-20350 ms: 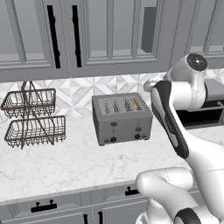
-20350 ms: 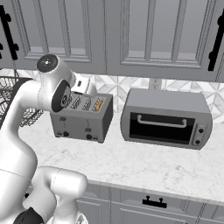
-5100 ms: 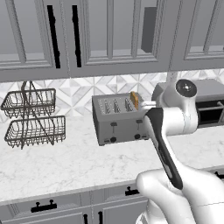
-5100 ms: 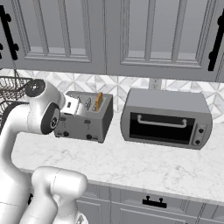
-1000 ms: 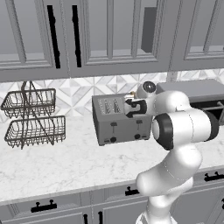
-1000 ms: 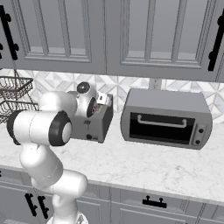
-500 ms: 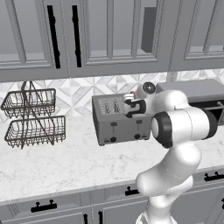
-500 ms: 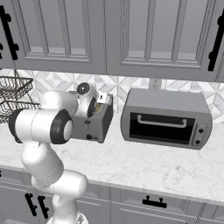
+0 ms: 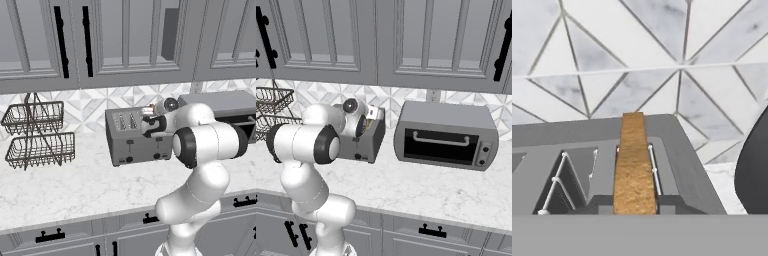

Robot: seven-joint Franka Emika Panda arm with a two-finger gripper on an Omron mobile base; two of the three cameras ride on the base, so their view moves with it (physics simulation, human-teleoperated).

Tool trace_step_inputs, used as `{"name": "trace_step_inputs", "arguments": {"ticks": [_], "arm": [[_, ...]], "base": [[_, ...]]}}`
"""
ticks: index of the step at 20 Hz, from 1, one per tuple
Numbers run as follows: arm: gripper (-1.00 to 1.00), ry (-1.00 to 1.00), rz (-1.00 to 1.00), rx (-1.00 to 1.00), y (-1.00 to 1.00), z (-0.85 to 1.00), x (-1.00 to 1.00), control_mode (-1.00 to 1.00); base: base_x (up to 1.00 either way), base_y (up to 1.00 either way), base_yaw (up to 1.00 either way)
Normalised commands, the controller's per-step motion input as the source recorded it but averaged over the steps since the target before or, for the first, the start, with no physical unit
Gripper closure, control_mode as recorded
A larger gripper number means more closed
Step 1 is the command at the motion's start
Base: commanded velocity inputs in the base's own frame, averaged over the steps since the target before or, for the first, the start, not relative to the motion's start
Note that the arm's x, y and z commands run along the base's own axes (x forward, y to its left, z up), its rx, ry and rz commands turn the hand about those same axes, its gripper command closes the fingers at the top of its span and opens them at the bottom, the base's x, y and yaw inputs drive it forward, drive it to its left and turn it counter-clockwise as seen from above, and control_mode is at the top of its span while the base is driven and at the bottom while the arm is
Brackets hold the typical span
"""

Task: Start the toaster. Once the lever pops up, take the bread to the plate on the dining counter.

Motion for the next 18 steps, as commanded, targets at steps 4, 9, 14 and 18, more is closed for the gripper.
{"name": "trace_step_inputs", "arguments": {"ticks": [4,9,14,18], "arm": [[1.0,-0.05,0.0,0.0,-0.05,0.1,-0.1,-1.0],[1.0,-0.11,0.0,0.02,-0.02,0.51,-0.25,-1.0],[1.0,-0.11,0.0,0.04,-0.02,0.62,-0.3,-1.0],[1.0,-0.05,0.0,0.04,0.0,0.56,-0.39,-1.0]], "base": [[0.0,0.0,0.0],[0.0,0.0,0.0],[0.0,0.0,0.0],[0.0,0.0,0.0]]}}
